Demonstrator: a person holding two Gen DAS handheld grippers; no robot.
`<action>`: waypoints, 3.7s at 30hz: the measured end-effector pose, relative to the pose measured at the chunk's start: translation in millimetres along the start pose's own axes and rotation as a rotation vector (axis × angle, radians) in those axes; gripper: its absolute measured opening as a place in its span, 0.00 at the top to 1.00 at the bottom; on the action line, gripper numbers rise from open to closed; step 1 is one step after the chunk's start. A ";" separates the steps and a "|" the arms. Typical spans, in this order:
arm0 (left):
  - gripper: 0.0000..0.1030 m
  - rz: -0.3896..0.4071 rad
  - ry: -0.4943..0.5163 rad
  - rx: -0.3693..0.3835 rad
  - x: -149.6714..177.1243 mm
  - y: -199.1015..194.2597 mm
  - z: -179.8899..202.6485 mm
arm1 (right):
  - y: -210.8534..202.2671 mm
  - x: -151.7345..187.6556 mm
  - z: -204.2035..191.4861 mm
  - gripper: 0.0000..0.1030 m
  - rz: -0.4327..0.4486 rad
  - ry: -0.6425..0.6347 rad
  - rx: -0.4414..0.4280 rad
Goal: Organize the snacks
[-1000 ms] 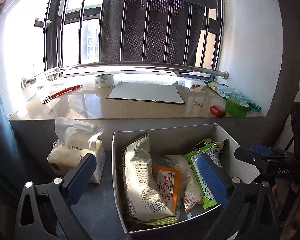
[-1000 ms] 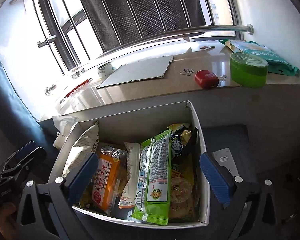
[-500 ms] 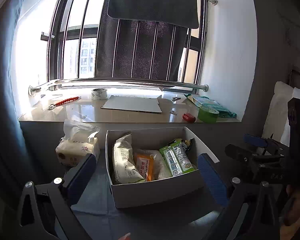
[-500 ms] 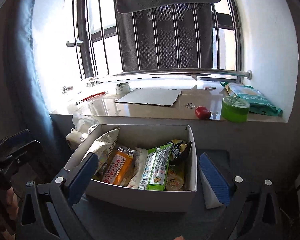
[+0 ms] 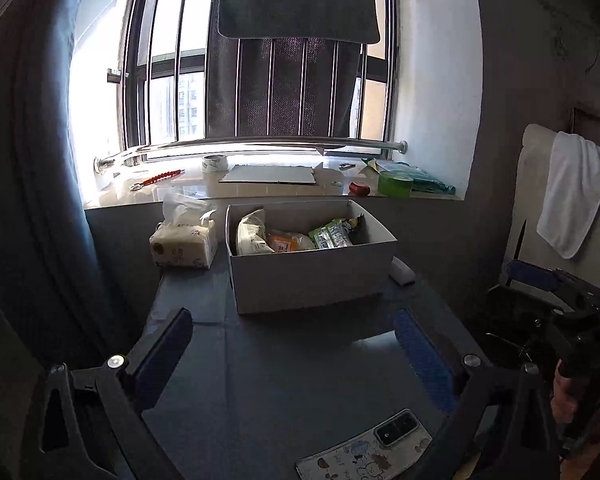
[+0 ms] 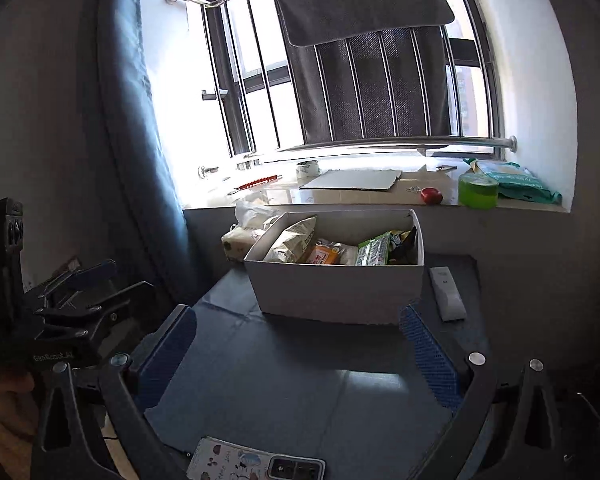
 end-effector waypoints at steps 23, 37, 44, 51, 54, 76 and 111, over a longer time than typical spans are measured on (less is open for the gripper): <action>0.00 -0.034 -0.001 0.002 34.2 -4.2 17.2 | -26.1 51.4 -7.5 0.00 -0.061 0.010 0.056; 0.00 -0.047 0.004 -0.020 36.0 0.9 13.5 | -26.4 50.9 -5.6 0.00 -0.062 0.011 0.058; 0.00 -0.052 0.001 -0.019 35.4 3.1 12.4 | -26.1 49.9 -3.7 0.00 -0.062 0.008 0.057; 0.00 -0.057 0.002 -0.010 36.8 2.7 14.2 | -26.0 48.5 -2.6 0.00 -0.063 0.006 0.062; 0.00 -0.057 0.002 -0.009 36.3 2.1 13.8 | -25.0 47.9 -2.8 0.00 -0.065 0.004 0.061; 0.00 -0.066 0.001 -0.013 39.7 4.1 14.7 | -26.1 49.7 -3.2 0.00 -0.061 0.010 0.057; 0.00 -0.077 -0.010 -0.011 43.8 4.6 12.2 | -25.5 51.9 -4.9 0.00 -0.067 0.014 0.043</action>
Point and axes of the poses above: each gripper's, at about its wrist camera, not at the fingertips, and y roughly the way its jaws point, z to its right, x to its underside, the point moved 10 cm from there along y, roughly the way its jaws point, and after that the axes turned 14 degrees about -y, right-handed, at the moved point
